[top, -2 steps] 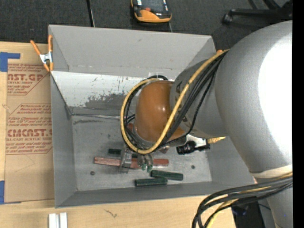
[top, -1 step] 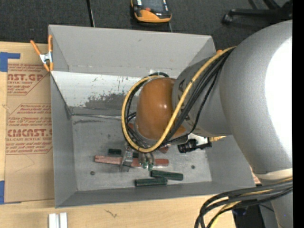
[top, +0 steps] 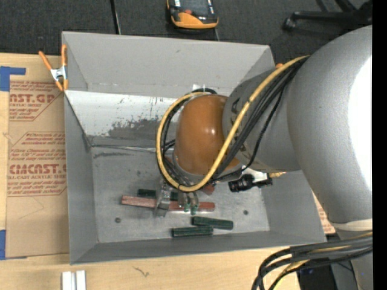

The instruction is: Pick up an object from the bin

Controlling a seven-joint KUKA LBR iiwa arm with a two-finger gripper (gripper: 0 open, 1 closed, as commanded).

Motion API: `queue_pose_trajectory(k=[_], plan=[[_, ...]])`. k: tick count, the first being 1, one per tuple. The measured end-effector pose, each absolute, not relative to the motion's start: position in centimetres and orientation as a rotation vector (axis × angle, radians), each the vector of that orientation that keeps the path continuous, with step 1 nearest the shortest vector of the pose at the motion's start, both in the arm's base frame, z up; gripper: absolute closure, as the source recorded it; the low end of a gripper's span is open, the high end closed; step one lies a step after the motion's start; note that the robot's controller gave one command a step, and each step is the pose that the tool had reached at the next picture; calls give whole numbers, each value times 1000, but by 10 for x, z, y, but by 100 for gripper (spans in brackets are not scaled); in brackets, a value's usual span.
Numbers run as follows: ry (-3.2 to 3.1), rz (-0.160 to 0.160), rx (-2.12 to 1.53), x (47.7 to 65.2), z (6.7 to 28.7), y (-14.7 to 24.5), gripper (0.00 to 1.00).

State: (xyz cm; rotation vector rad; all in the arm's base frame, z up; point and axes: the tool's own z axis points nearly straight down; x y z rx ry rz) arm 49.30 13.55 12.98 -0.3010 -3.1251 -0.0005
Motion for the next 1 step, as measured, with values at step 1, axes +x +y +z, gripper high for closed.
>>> queue_pose_trajectory(k=[1], plan=[[-3126, -1, -301, 493, 144, 136, 100]])
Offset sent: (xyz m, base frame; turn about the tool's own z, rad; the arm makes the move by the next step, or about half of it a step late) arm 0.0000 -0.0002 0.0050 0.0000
